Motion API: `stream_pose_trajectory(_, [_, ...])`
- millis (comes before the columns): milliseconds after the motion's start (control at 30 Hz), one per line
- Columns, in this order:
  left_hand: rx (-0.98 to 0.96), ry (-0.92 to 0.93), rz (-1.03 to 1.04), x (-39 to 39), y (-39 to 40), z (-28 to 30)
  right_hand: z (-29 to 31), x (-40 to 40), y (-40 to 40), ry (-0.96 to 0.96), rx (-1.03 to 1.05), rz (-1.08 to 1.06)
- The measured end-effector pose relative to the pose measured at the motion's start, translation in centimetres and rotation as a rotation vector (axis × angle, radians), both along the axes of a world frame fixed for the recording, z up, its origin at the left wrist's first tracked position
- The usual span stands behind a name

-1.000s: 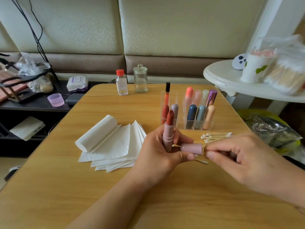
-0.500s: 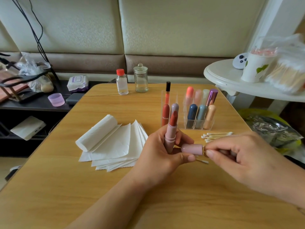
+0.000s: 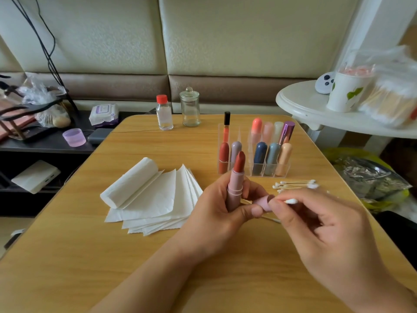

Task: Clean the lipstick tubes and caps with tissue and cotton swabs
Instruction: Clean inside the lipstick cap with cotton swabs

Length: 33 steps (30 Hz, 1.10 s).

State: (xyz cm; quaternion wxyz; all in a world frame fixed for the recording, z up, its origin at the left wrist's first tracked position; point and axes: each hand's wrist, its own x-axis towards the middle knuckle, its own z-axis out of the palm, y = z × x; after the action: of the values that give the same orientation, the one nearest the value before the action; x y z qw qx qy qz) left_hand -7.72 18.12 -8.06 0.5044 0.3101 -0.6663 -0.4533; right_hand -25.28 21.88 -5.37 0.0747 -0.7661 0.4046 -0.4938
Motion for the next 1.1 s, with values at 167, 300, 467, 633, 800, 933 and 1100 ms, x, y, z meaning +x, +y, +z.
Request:
stream_pose_trajectory(167, [-0.067, 0.035, 0.027, -0.1, -0.1, 0.0, 0.2, 0.0, 0.3, 0.020, -0.061, -0.007])
stream_pose_trajectory(300, [-0.107, 0.130, 0.011, 0.0, -0.1, 0.2, 0.9, -0.4, 0.3, 0.089, -0.207, -0.032])
stream_pose_trajectory(467, [-0.106, 0.270, -0.024, 0.1, -0.3, 0.3, 1.9, -0.6, 0.7, 0.190, -0.350, -0.056])
stream_pose_trajectory(633, [-0.105, 0.290, -0.044, 0.1, -0.1, 0.4, 2.9, -0.6, 1.0, 0.232, -0.375, -0.056])
stream_pose_trajectory(800, [-0.096, 0.243, -0.030, 0.0, 0.0, 0.4, 2.5, -0.8, 0.5, 0.267, -0.346, -0.062])
stream_pose_trajectory(933, [-0.087, 0.214, 0.001, 0.1, 0.2, 0.7, 2.5, -1.6, 0.0, 0.295, -0.203, -0.111])
stream_pose_trajectory(1100, [-0.047, 0.216, -0.007, -0.1, 0.4, 0.3, 2.5, -2.8, -0.4, 0.379, -0.097, -0.034])
